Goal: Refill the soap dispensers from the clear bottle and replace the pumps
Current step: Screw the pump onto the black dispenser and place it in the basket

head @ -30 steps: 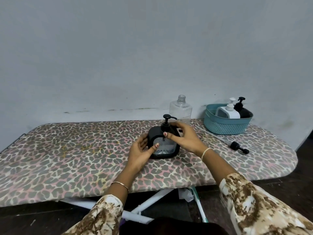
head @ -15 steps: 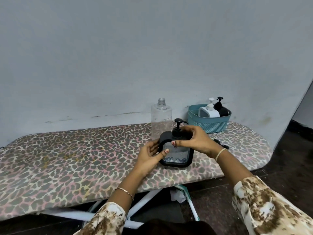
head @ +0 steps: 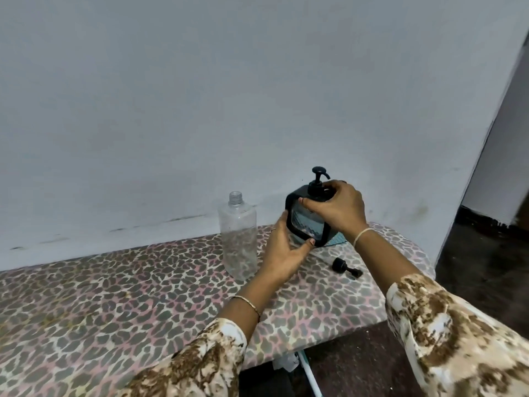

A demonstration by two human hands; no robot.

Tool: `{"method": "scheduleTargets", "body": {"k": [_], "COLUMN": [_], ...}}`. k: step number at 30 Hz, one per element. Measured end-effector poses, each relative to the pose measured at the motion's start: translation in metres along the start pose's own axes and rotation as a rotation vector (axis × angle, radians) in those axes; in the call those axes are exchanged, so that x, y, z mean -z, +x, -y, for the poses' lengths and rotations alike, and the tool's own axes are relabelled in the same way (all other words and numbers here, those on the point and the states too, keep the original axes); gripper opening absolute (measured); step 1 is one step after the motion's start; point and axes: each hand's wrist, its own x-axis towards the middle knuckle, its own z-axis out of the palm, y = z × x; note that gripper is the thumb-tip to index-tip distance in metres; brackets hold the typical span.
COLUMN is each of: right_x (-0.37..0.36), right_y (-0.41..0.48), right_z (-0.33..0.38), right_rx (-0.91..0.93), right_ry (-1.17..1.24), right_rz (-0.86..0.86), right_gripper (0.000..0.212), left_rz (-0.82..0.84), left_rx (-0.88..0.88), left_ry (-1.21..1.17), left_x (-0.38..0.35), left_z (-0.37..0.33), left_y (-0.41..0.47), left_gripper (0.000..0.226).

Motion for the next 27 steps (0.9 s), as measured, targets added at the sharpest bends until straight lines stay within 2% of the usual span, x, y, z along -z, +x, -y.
{"method": "scheduleTargets", "body": {"k": [6, 11, 21, 27], "right_x": [-0.009, -0.025, -0.05, -0.062], "right_y": [0.052, 0.076, 0.098, 0.099], "right_z": [0.002, -0.011, -0.032, -0.032], "right_rx": [-0.042, -0.066, -0.054, -0.07], "right_ry": [-0.036, -0.106, -0.125, -0.214], "right_rz": [-0.065, -0.039, -0.054, -0.049], "right_gripper": [0.045, 0.045, 0.04, 0.045], "left_rz": [-0.015, -0.004, -0.051, -0.066], "left_rx": [0.006, 0.018, 0.027, 0.059], "left_ry": [0.015, -0.026, 0.059, 0.095], "left_x": [-0.013, -0.019, -0.029, -0.029], "left_z": [-0.006, -0.003, 0.018, 0.028], "left_y": [0.06, 0.096, 0.127, 0.137], "left_gripper": [0.086, 0.088, 0.08, 0.071]}}
